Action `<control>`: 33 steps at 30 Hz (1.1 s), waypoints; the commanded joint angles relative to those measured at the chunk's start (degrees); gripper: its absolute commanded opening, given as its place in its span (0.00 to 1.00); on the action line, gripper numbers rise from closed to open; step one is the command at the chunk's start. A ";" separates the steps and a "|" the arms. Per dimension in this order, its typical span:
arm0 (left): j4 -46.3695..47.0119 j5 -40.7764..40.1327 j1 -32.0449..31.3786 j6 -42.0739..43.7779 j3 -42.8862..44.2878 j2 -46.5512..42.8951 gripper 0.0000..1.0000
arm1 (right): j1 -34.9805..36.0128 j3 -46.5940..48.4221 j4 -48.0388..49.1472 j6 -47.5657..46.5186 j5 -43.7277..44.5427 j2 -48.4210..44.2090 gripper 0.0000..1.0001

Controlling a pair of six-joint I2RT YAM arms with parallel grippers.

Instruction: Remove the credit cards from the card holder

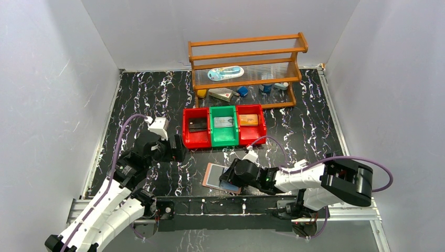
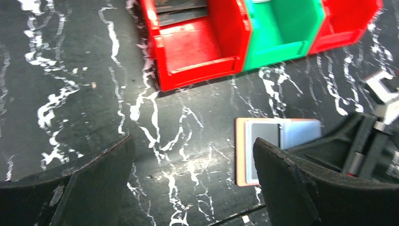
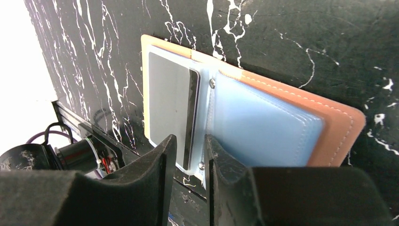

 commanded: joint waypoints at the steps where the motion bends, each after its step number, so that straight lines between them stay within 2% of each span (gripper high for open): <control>1: 3.76 10.99 0.16 -0.25 -0.87 -0.28 0.92 | -0.28 -4.48 -1.24 0.22 0.57 -0.70 0.36; 4: 7.40 19.11 0.22 -6.09 -2.84 2.52 0.86 | -0.70 -6.71 2.68 0.42 -0.70 -0.94 0.35; 8: 14.20 28.90 0.12 -12.86 -6.28 8.07 0.72 | -1.32 -9.48 7.78 2.05 -2.73 0.54 0.35; 11: 17.25 34.13 -0.31 -14.99 -7.55 12.31 0.64 | -1.91 -10.53 11.28 2.61 -3.96 1.69 0.35; 17: 18.08 32.95 -3.80 -13.90 -7.99 17.52 0.50 | -3.18 -10.88 14.99 2.34 -6.41 3.48 0.33; 25: 22.35 29.46 -11.74 -14.56 -8.45 25.21 0.42 | -3.99 -10.54 15.81 2.25 -6.80 3.49 0.31; 33: 24.42 27.42 -14.35 -13.69 -8.53 30.74 0.34 | -5.55 -10.20 17.87 1.77 -8.70 3.65 0.29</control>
